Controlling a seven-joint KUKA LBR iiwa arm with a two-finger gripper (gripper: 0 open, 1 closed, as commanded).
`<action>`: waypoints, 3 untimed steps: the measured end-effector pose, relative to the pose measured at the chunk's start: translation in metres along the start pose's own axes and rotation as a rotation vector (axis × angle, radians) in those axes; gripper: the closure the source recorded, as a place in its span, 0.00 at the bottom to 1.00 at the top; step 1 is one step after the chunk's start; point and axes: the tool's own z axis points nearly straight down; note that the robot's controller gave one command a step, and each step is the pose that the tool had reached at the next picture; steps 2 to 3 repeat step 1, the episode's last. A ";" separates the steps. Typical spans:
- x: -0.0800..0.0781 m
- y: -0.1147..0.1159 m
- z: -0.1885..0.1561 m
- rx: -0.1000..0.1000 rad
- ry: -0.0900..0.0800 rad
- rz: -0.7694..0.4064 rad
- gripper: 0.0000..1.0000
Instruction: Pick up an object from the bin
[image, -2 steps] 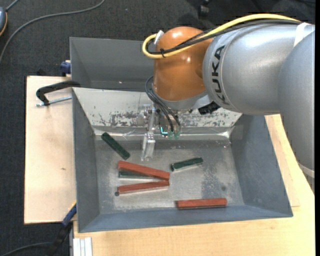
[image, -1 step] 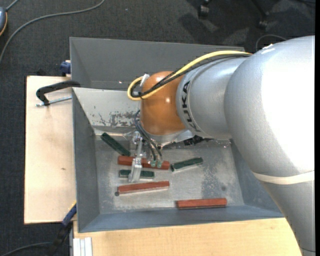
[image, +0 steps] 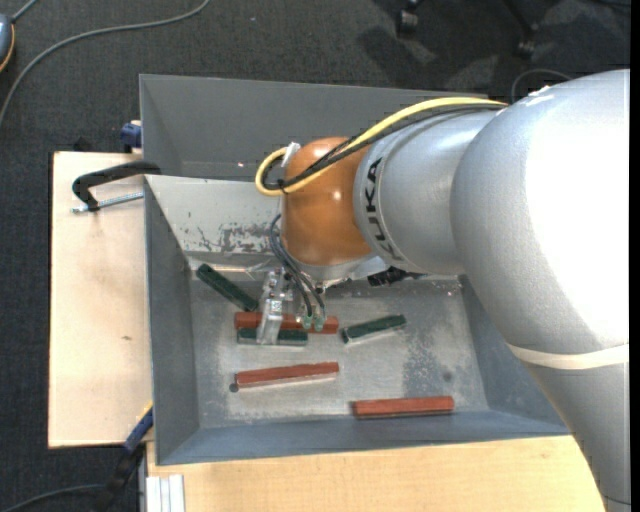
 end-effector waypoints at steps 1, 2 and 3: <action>0.005 -0.006 -0.137 -0.003 -0.009 -0.021 1.00; 0.005 -0.006 -0.137 -0.003 -0.009 -0.021 1.00; 0.005 -0.006 -0.137 -0.003 -0.009 -0.021 1.00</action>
Offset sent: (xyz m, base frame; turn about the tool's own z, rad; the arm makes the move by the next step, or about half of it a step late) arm -0.0081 -0.0074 0.1303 -0.0203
